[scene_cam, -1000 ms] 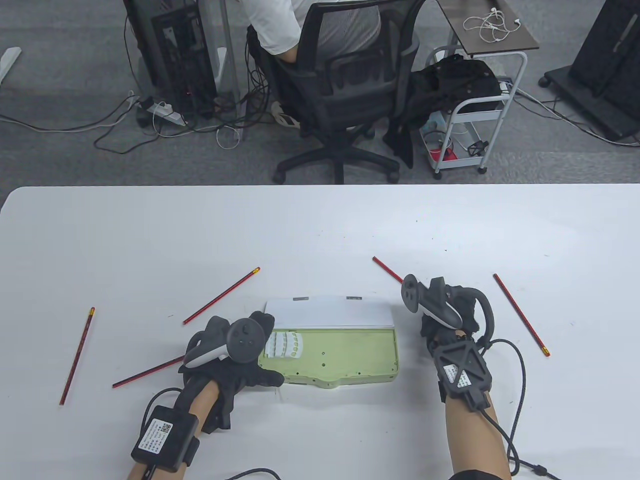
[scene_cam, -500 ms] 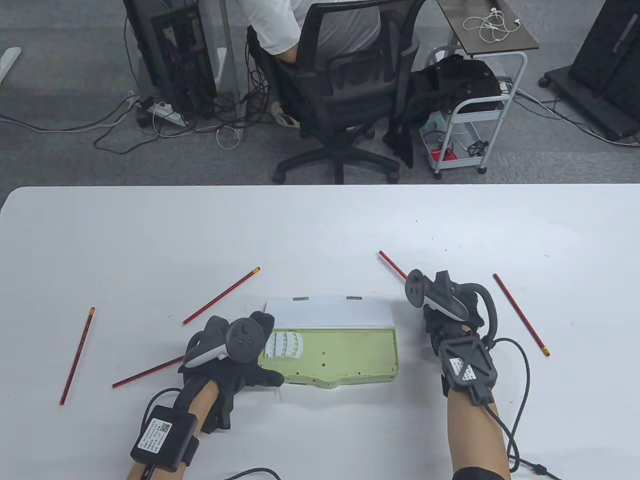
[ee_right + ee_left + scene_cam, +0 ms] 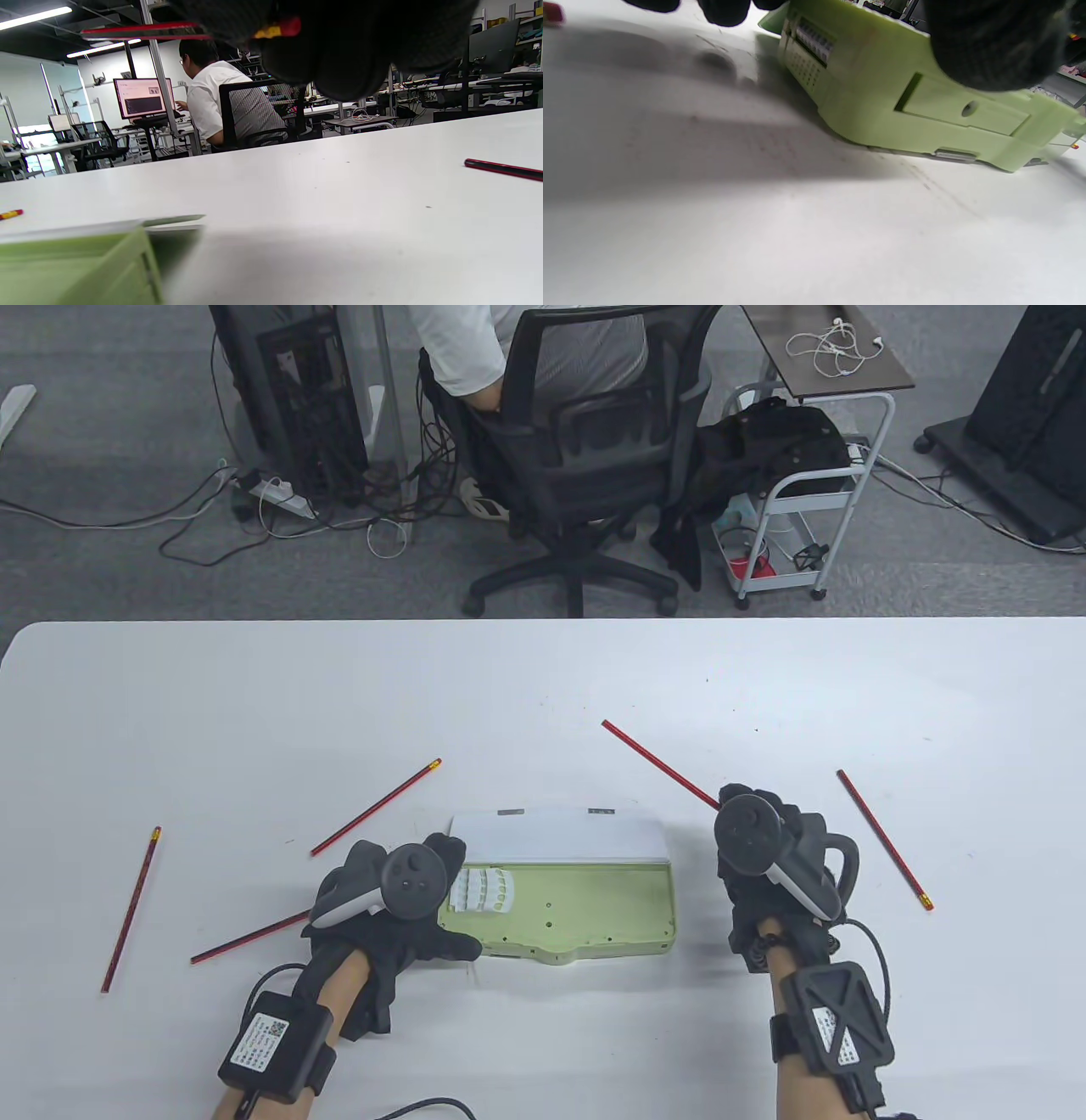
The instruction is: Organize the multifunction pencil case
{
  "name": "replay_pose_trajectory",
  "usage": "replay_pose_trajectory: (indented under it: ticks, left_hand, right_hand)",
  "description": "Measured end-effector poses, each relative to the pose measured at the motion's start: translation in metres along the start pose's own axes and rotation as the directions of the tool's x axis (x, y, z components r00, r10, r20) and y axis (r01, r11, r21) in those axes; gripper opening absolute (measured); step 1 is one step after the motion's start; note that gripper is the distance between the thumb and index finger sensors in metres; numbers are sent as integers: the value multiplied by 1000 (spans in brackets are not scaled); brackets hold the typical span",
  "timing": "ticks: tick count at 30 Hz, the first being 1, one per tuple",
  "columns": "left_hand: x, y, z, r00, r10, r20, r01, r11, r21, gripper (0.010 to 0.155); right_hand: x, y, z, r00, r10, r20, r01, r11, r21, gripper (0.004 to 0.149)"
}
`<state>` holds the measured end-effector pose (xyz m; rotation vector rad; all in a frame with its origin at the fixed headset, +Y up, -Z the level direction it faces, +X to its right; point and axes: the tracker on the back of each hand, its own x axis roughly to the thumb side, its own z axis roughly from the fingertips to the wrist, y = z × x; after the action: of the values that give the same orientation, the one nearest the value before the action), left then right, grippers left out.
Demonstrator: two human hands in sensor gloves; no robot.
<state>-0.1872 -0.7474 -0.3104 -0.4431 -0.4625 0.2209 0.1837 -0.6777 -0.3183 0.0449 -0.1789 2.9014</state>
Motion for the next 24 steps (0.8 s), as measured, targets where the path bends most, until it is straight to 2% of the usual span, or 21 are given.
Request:
replay_pose_trajectory:
  ticks: [2, 4, 7, 16, 24]
  left_hand:
    - [0, 0, 0, 1000, 0, 0, 0, 1000, 0, 115]
    - [-1, 0, 0, 1000, 8, 3, -8, 1000, -3, 115]
    - [0, 0, 0, 1000, 3, 2, -3, 1000, -2, 115]
    - [-1, 0, 0, 1000, 7, 1, -7, 1000, -1, 114]
    - [-1, 0, 1, 1000, 3, -3, -3, 1000, -3, 115]
  right_hand:
    - [6, 1, 8, 1000, -14, 18, 14, 1000, -9, 43]
    - [13, 5, 16, 996, 66, 56, -65, 998, -18, 43]
    - [19, 12, 21, 990, 100, 97, -99, 995, -16, 43]
    - [44, 37, 21, 946, 233, 226, -242, 970, 15, 43]
    - [53, 49, 21, 929, 259, 264, -279, 960, 41, 42]
